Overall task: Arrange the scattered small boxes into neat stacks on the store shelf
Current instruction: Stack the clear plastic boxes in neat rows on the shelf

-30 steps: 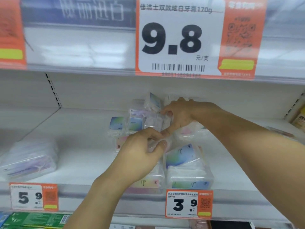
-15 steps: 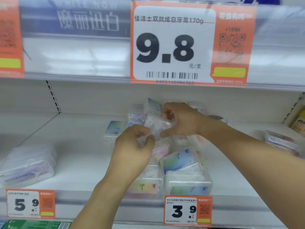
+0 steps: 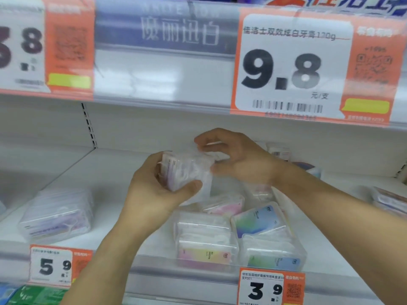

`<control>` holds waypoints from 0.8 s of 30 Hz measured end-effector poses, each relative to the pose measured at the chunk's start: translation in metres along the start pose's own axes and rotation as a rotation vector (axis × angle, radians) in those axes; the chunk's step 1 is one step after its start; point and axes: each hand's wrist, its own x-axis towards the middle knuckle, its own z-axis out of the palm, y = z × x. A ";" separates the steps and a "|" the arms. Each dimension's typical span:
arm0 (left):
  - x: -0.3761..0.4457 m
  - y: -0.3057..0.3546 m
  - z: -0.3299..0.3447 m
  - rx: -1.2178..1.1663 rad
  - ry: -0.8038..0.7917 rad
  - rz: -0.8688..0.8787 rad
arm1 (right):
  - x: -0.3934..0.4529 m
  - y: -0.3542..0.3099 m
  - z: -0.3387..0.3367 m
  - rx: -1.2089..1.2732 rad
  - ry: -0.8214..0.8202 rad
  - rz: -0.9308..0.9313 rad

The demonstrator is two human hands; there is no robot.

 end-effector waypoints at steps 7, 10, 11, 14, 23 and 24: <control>-0.003 -0.006 -0.039 0.016 0.213 -0.093 | 0.090 0.034 0.016 -0.802 -0.088 0.198; -0.005 -0.009 -0.046 -0.006 0.223 -0.107 | 0.120 0.046 0.025 -1.069 -0.243 0.324; -0.005 -0.009 -0.048 -0.008 0.219 -0.112 | 0.126 0.050 0.026 -1.141 -0.269 0.363; -0.005 -0.011 -0.051 -0.002 0.210 -0.118 | 0.131 0.059 0.029 -1.282 -0.305 0.484; -0.009 -0.008 -0.049 0.006 0.188 -0.111 | 0.110 0.033 0.020 -1.169 -0.311 0.577; -0.009 -0.007 -0.047 -0.012 0.188 -0.117 | 0.105 0.030 0.016 -1.109 -0.284 0.548</control>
